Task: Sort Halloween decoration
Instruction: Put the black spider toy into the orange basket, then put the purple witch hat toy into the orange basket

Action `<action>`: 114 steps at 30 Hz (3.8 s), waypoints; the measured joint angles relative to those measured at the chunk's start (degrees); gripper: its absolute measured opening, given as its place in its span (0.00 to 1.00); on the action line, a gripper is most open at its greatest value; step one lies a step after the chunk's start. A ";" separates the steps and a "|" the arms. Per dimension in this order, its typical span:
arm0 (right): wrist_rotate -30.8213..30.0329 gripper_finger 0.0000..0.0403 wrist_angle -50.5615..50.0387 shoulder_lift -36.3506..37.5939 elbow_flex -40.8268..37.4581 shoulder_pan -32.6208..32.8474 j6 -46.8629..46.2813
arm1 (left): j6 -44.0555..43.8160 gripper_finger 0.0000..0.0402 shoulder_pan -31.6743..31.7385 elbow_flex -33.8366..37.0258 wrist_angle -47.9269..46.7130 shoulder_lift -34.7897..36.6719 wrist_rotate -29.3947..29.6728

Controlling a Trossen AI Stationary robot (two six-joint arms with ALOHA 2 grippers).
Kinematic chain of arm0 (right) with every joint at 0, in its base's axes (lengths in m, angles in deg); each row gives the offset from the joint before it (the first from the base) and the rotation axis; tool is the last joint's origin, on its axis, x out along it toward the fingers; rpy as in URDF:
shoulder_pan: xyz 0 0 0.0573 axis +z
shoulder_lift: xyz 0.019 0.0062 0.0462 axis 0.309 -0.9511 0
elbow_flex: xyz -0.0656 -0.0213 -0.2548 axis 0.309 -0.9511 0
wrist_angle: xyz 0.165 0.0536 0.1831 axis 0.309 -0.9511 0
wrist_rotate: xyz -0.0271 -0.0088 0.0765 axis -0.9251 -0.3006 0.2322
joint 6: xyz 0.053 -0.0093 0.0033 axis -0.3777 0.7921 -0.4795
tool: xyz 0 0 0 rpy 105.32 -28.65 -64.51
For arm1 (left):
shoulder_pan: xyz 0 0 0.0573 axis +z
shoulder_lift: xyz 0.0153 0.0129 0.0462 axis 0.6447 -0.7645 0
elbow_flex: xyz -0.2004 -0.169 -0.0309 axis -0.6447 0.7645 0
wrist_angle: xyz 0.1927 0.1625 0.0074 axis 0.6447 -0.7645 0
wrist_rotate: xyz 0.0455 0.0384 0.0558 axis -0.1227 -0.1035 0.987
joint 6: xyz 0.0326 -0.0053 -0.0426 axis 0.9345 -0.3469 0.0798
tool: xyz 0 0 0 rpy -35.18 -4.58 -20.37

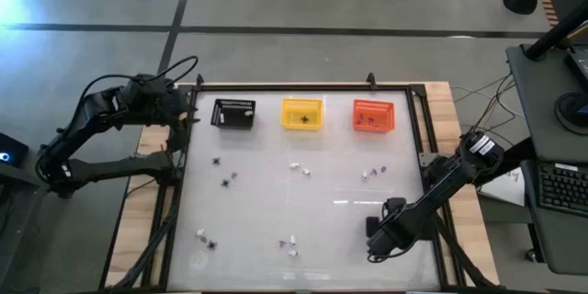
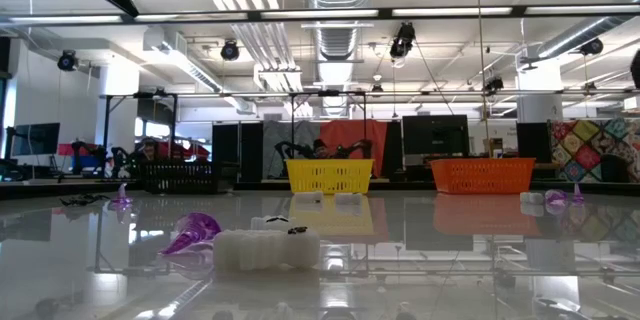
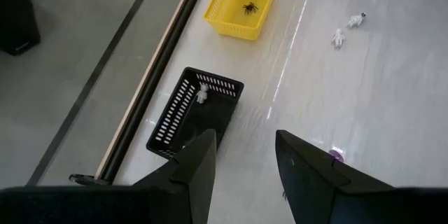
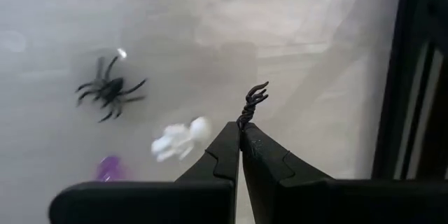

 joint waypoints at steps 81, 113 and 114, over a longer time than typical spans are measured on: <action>-10.75 0.02 36.51 -4.41 13.02 -69.51 101.58 | -18.31 0.33 0.00 0.00 -7.80 -0.36 12.05; -5.03 0.18 38.62 -13.20 21.32 -69.93 110.36 | -20.63 0.33 0.00 0.00 -7.69 -0.39 12.05; -5.04 0.19 38.60 -13.16 21.54 -69.93 110.37 | -20.93 0.33 0.01 0.00 -7.69 -0.42 12.03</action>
